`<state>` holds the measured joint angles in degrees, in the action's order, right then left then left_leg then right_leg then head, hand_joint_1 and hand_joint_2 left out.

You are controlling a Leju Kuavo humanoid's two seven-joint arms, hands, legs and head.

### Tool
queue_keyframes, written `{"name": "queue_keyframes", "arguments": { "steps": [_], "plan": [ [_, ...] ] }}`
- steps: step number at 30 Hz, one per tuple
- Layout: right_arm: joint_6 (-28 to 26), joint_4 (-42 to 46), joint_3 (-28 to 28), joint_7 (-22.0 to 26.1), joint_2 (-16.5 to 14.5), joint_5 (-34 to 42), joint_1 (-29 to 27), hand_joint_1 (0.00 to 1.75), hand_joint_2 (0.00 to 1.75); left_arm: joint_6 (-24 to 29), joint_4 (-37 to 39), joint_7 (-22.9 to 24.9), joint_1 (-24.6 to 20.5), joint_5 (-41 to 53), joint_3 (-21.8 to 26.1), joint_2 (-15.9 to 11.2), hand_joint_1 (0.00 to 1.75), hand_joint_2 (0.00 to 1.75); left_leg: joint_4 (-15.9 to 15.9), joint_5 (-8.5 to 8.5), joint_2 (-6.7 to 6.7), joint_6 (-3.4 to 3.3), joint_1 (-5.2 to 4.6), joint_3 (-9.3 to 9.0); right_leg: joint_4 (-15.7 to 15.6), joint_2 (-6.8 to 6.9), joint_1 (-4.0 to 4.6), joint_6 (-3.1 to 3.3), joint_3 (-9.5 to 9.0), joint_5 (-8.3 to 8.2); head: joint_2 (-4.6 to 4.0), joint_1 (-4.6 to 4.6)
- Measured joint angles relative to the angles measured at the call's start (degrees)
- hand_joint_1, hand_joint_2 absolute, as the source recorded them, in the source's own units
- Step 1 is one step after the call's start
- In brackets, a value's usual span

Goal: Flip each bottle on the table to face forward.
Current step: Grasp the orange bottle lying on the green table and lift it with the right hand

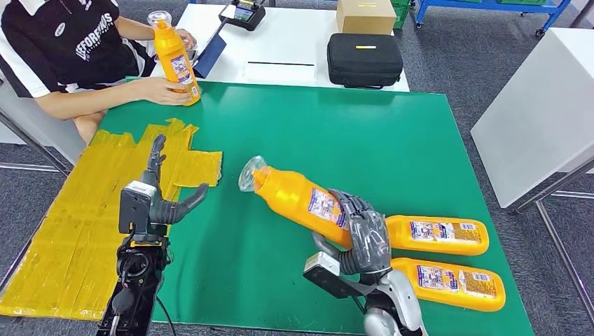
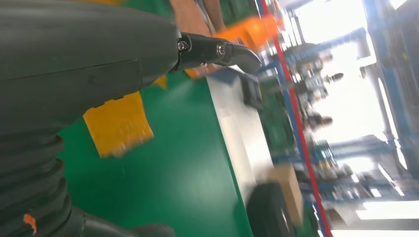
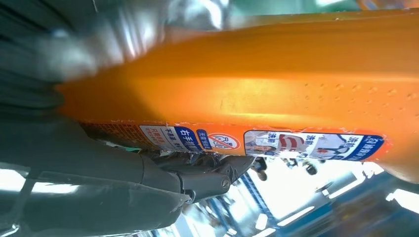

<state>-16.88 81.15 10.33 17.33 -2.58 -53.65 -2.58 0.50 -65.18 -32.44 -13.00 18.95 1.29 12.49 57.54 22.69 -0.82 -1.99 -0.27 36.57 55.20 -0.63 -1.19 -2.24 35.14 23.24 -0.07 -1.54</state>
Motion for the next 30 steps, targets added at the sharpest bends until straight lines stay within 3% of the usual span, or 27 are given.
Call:
{"name": "queue_keyframes", "arguments": {
  "steps": [10,25,30],
  "plan": [
    [-1.2,-1.27,-6.12,6.53,-4.51,15.55,1.33,1.75,1.75,-5.83,-2.46,0.7,0.92,-3.85,-6.55,0.03,0.0,1.75,0.0,-0.01,0.01,0.0,0.0,0.0,0.0,-0.01,0.01,-0.01,0.0,-0.02,0.0,-0.01],
    [-2.92,-3.29,-5.92,7.75,-6.45,17.22,3.33,1.75,1.75,-12.46,-2.65,1.28,1.15,-8.61,-12.72,-0.02,0.0,1.75,0.0,0.0,-0.01,0.0,0.0,0.03,0.0,0.0,0.0,-0.01,0.0,-0.01,0.0,-0.01],
    [-3.55,-6.9,-4.19,7.97,-6.78,17.13,5.63,1.75,1.75,-18.75,-2.4,4.26,1.02,-16.88,-14.67,-0.01,0.0,1.75,0.0,-0.01,0.01,0.0,0.01,0.02,0.0,-0.01,0.01,-0.01,0.01,-0.01,0.0,-0.01]
  ]
}}
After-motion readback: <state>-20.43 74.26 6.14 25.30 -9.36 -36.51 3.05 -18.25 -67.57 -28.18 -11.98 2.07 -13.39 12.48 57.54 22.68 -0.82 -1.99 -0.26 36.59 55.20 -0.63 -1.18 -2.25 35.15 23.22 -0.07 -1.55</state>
